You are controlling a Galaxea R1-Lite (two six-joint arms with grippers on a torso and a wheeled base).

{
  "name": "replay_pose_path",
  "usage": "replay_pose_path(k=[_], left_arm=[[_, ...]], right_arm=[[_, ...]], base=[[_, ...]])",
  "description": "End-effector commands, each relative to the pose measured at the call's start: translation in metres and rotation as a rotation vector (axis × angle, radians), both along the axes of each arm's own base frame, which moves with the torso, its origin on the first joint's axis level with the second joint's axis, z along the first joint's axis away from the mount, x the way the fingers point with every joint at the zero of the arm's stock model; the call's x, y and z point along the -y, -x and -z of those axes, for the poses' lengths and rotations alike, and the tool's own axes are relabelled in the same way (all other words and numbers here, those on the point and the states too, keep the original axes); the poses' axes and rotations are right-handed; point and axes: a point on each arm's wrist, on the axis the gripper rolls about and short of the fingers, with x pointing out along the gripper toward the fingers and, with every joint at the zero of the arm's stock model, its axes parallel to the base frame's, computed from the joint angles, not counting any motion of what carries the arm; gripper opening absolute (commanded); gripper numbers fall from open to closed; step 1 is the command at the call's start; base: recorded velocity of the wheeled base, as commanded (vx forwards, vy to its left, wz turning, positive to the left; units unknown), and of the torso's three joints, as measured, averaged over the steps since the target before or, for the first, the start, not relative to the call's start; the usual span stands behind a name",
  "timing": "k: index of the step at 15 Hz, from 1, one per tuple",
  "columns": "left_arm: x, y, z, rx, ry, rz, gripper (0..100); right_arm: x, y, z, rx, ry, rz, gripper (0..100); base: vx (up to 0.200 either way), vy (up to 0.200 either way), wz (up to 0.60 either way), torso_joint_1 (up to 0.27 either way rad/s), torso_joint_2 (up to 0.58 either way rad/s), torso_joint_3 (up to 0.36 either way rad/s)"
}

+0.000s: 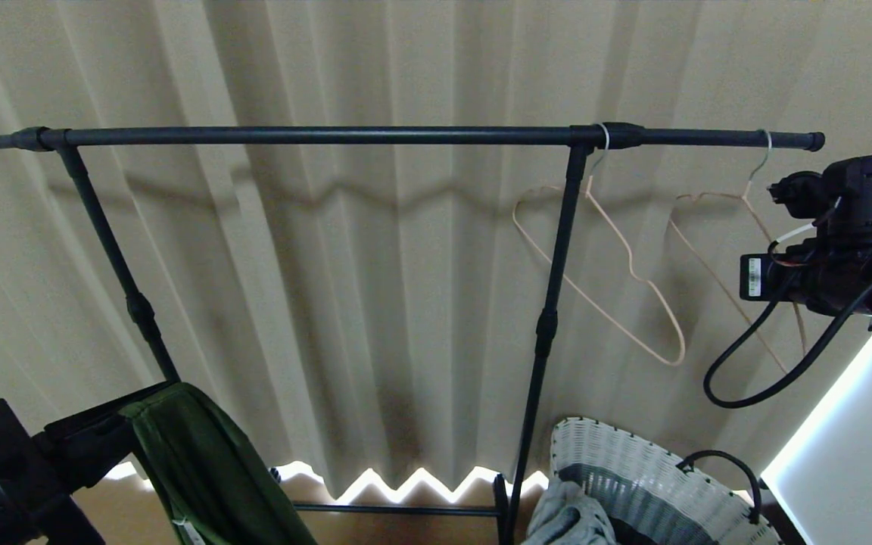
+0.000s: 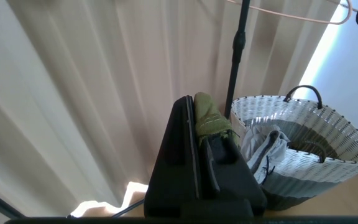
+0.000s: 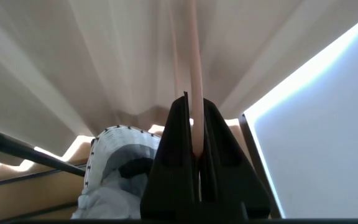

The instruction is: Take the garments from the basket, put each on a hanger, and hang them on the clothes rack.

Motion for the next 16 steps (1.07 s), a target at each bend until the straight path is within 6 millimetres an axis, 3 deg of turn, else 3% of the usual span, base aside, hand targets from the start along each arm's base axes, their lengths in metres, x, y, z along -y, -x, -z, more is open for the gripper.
replay_pose_path(k=[1,6,16], left_arm=[[0.0,0.0,0.0,0.002,0.001,0.0,0],[0.0,0.001,0.0,0.004,0.001,0.0,0],[-0.001,0.001,-0.004,0.021,0.006,-0.01,0]], right_arm=[[0.001,0.002,-0.003,0.01,0.0,0.001,0],[0.001,0.013,-0.012,0.047,-0.006,-0.005,0],[0.0,0.078,-0.024,0.102,-0.035,-0.054,0]], base=[[0.0,0.0,0.0,0.0,0.0,0.0],[0.0,0.0,0.0,0.0,0.0,0.0],[0.0,0.0,0.0,0.0,0.0,0.0]])
